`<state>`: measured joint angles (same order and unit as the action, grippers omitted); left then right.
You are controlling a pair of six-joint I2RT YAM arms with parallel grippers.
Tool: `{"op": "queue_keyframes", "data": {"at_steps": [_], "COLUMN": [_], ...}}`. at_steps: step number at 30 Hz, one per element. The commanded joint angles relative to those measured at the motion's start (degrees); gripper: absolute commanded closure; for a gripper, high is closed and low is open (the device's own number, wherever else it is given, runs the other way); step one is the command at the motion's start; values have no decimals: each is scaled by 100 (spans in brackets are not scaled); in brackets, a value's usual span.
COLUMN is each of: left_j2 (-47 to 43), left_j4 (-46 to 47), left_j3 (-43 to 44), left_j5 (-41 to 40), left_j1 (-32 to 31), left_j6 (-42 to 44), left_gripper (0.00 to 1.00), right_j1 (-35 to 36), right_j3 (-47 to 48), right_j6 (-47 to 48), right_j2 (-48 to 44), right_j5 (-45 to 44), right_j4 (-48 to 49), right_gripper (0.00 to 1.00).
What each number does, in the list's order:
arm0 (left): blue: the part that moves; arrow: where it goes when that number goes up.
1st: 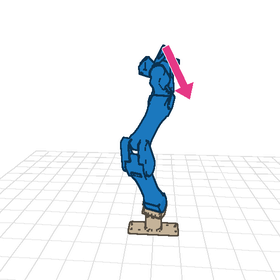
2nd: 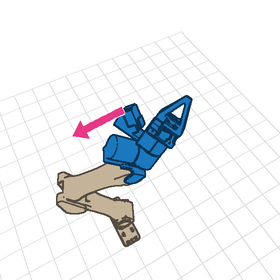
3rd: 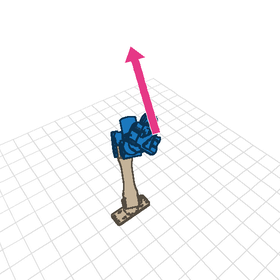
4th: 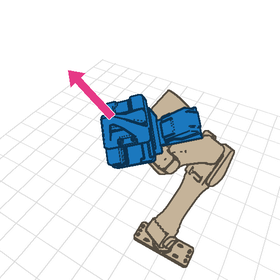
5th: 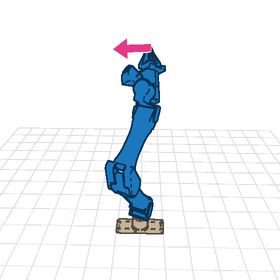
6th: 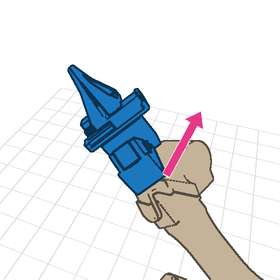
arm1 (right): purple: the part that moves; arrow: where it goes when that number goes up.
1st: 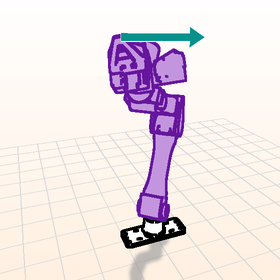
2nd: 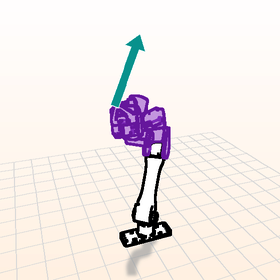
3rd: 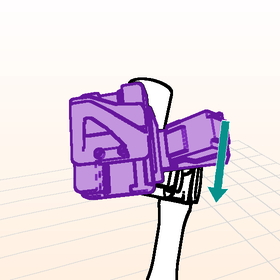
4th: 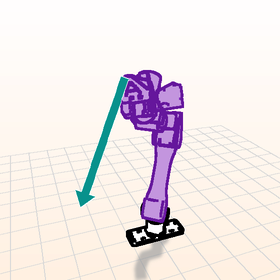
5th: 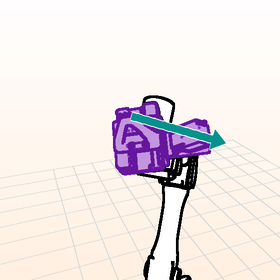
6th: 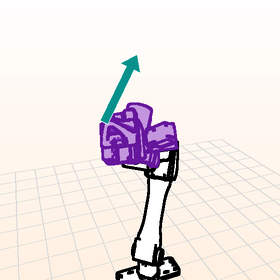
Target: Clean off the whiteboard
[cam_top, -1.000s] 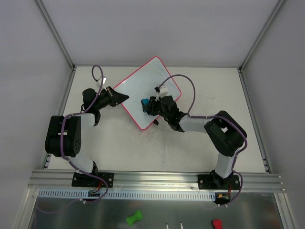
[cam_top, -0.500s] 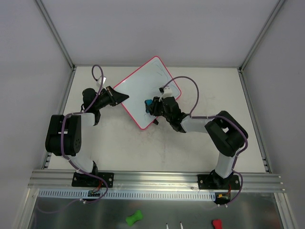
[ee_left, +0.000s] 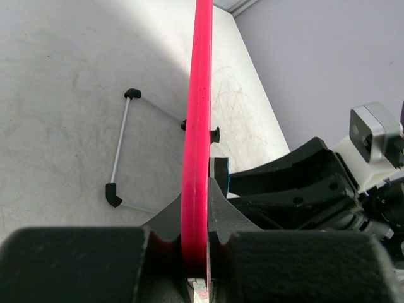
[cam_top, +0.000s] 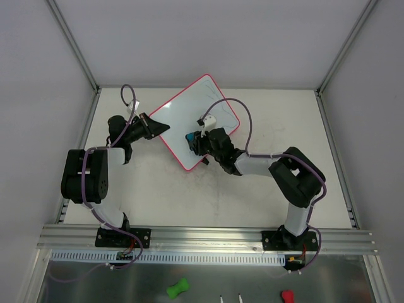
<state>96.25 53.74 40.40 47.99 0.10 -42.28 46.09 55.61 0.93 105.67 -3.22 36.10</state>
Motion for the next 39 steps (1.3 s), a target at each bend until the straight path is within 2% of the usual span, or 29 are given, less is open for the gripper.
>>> {"op": "queue_keyframes", "data": {"at_steps": [1,5,9,15,22,31,39], "left_j2": [43,70,184,211,210,289,289], "left_j4": [-214,-241,-389,-513,-909,-1251,-1295], "left_j3": [99,143,318,494,688,811,776], "left_j5": [9,61,228,474,729,809,818], "left_j1": [-45,-45,-45,113,131,183,245], "left_j6": [537,528,510,589,809,1038,1082], "left_gripper": [100,100,100,100,100,100,100], "right_j1": [436,445,305,-433,-1136,-1681,-2156], "right_j3": [125,291,861,1338,1628,2067,2261], "right_j6": [425,504,383,-504,-655,-769,-1156], "right_j2": [578,534,551,727,797,1008,1184], "right_j5": [1034,929,621,911,850,463,805], "right_j4": [-533,-744,-1297,-1702,-2132,-2801,-3082], "right_gripper": [100,100,100,100,100,100,100]}}
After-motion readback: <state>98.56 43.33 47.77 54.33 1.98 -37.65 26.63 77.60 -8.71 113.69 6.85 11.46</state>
